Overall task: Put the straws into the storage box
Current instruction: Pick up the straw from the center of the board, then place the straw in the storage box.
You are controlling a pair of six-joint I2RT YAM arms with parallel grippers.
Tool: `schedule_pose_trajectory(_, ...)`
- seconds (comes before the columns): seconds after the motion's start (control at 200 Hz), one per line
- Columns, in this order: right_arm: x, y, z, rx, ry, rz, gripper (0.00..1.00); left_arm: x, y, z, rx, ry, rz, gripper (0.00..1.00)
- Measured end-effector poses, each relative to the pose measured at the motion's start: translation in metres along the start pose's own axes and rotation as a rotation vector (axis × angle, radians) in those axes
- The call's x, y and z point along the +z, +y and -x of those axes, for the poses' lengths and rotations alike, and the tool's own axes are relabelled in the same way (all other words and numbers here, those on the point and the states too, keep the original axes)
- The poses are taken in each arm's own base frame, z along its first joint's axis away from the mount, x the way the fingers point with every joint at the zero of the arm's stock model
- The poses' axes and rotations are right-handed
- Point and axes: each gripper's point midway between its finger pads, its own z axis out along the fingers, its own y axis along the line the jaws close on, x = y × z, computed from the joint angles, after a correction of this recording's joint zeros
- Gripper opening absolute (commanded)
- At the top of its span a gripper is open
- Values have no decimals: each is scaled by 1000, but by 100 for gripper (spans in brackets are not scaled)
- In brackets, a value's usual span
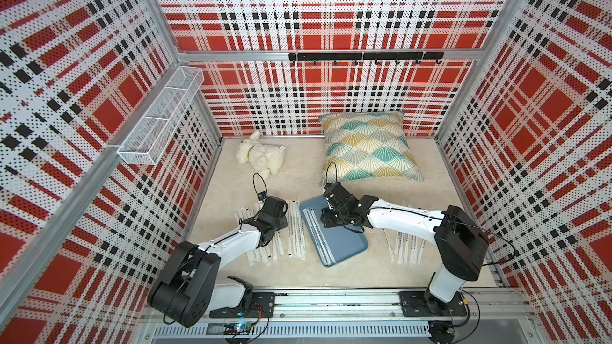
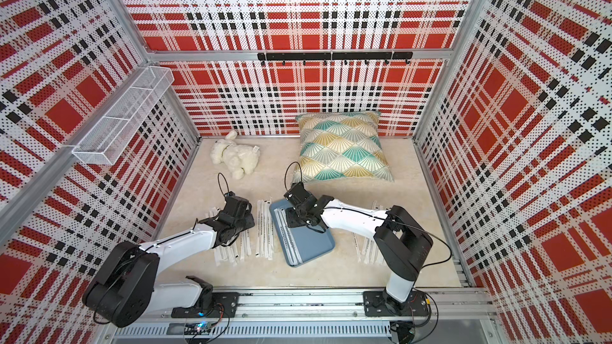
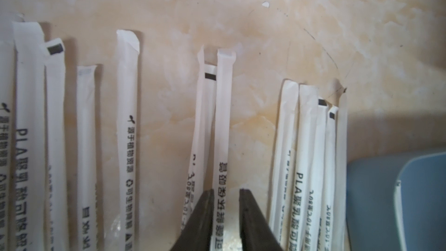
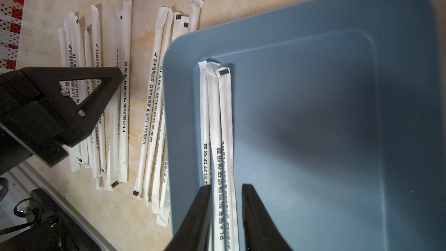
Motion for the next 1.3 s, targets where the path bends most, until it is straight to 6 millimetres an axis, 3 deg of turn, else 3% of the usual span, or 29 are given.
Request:
schedule_pose_trajectory(0.291,0,-1,0,0,-3,-5,29,10,3,-7,9,8,17,20)
schedule_pose_trajectory(0.471,2,-6,-3,4,-2,-19,29,10,1,-7,14,3,13,7)
schedule_pose_trajectory(0.641,0,-7,-2,8,-10,-23,28,6,-1,-8,25,5,8,4)
schedule_pose_trajectory(0.742,-2,-6,0,8,-20,-22,28,-2,-4,0,20,-11,-2,0)
schedule_pose_trajectory(0.872,-4,-7,2,9,-25,-23,28,-21,-14,24,-13,-86,-37,0)
schedule_pose_trajectory(1.002,-7,-11,6,18,-35,-34,28,-48,-32,54,-68,-181,-100,0)
schedule_pose_trajectory(1.072,-13,-15,12,31,-51,-35,28,-67,-57,58,-89,-222,-160,0)
schedule_pose_trajectory(1.192,-37,-37,32,89,-121,-48,28,-94,-113,25,-99,-188,-314,0)
schedule_pose_trajectory(1.303,-59,-61,47,143,-191,-74,28,-102,-140,-14,-122,-129,-368,0)
